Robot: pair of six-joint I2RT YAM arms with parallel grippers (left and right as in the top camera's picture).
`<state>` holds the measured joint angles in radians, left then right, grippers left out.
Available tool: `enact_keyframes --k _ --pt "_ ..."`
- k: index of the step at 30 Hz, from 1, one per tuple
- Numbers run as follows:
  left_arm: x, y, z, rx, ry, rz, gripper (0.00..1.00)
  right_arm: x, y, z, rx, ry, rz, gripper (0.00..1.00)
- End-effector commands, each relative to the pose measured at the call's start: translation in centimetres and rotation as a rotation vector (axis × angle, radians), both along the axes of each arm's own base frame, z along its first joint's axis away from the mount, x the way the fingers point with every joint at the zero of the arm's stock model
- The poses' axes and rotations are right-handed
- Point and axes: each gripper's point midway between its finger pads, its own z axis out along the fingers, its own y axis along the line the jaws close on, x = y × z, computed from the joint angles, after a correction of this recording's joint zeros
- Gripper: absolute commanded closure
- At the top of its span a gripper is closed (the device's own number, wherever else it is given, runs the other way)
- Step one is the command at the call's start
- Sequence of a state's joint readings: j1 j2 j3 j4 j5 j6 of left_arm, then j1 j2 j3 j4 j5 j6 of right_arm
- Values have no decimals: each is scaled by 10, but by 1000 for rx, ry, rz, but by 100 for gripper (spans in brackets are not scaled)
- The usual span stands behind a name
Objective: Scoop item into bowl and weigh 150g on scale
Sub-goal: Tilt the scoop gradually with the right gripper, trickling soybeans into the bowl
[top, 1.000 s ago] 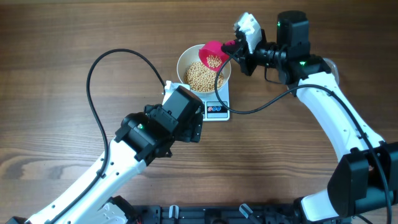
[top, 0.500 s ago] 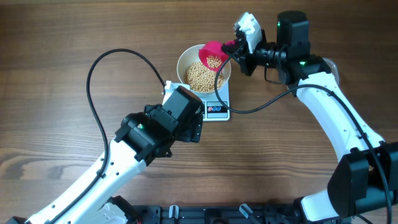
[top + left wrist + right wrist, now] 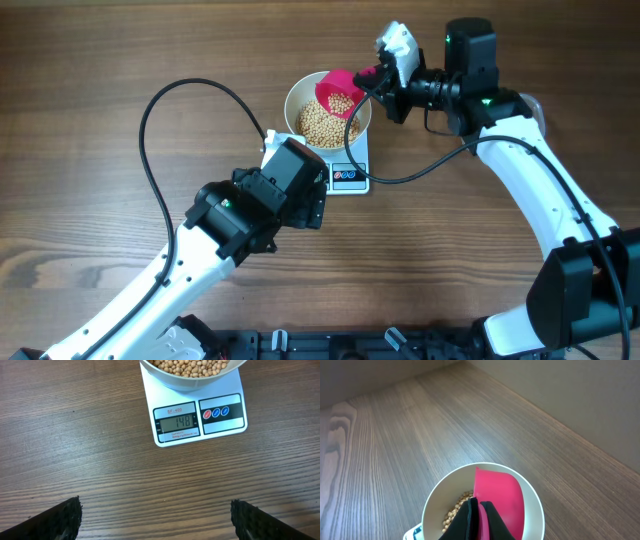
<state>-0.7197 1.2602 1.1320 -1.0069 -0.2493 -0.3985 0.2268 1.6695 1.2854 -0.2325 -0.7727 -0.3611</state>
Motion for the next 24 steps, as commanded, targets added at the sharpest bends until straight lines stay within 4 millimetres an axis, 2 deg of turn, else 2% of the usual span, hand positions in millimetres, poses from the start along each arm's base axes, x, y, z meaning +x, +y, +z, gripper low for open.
enact_keyframes --k 1,3,6,12,15,19,24 --pt "0 2 -1 3 1 6 0 -15 11 26 63 -33 89 96" --pt "0 2 -1 2 1 6 0 -15 11 26 62 -30 88 96" --pt "0 2 -1 2 1 6 0 -3 2 18 10 -30 0 96" --pt "0 2 -1 3 1 6 0 -2 1 18 14 -20 -12 96" --pt "0 2 -1 2 1 6 0 -20 13 28 78 -28 117 96" --pt "0 2 -1 3 1 6 0 -4 2 18 18 -11 -5 96" --pt "0 2 -1 3 1 6 0 -3 1 17 14 -12 -9 96"
